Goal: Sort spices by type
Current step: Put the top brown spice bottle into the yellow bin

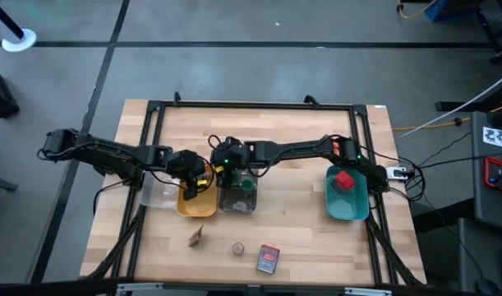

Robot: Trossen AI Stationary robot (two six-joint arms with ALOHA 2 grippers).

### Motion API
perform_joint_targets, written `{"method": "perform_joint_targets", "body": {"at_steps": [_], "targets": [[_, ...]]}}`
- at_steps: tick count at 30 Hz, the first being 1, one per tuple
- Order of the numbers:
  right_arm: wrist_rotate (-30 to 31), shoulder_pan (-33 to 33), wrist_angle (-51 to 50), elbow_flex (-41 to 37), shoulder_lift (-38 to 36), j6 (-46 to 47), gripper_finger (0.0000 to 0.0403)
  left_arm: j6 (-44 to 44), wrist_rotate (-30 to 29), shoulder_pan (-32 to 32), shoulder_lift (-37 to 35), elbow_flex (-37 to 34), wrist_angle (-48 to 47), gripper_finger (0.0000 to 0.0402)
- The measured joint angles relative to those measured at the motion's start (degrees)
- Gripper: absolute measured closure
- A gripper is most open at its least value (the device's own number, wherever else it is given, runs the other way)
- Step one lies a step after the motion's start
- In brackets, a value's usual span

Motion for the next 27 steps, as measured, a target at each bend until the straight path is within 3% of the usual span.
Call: {"method": "perform_joint_targets", "body": {"at_steps": [5, 13, 27], "targets": [[-4.62, 0.52, -0.53, 0.0, 0.58, -1.87, 0.0139, 1.38, -0.26, 0.04, 0.0, 0.0, -0.02, 0.0224], [-5.17, 1.45, 0.46, 0.0, 0.59, -4.58, 0.0157, 1.48, -0.26, 0.03, 0.0, -0.02, -0.13, 0.0218], [-5.47, 1.51, 1.58, 0.0, 0.82, -4.72, 0.0351, 1.38, -0.26, 0.04, 0.0, -0.02, 0.08, 0.0219]]}}
